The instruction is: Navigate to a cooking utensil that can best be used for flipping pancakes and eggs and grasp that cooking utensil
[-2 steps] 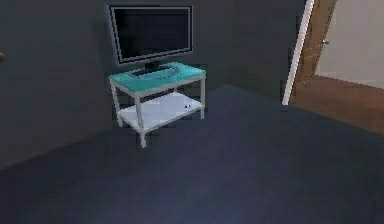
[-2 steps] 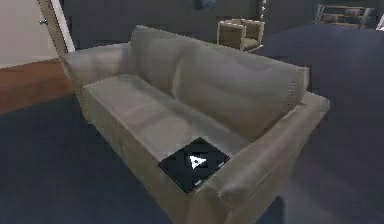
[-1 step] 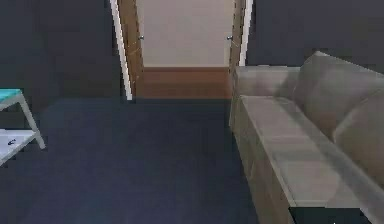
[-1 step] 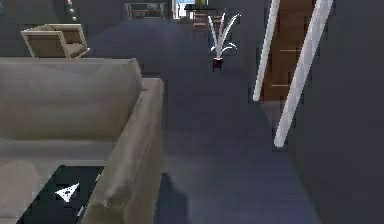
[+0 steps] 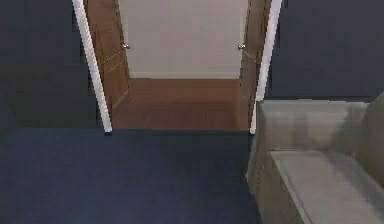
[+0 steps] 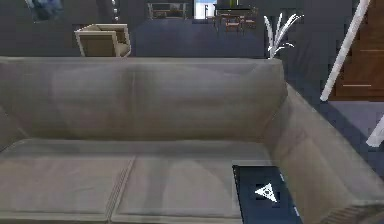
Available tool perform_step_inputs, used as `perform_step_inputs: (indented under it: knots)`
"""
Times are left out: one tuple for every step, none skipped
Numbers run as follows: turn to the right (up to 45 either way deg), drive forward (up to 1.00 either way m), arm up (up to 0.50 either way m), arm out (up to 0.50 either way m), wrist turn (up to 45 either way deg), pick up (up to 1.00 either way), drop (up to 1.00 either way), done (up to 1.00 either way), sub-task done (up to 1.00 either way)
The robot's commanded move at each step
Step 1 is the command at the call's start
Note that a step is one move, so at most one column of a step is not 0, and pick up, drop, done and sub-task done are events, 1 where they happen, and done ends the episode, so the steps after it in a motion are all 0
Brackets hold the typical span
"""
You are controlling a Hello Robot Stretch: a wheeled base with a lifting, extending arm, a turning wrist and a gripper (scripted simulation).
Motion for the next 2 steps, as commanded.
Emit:
perform_step_inputs:
  knots:
    - [0.0, 1.00, 0.00, 0.00, 0.0, 0.00, 0.00, 0.00, 0.00]
    - [0.0, 0.90, 0.00, 0.00, 0.0, 0.00, 0.00, 0.00, 0.00]
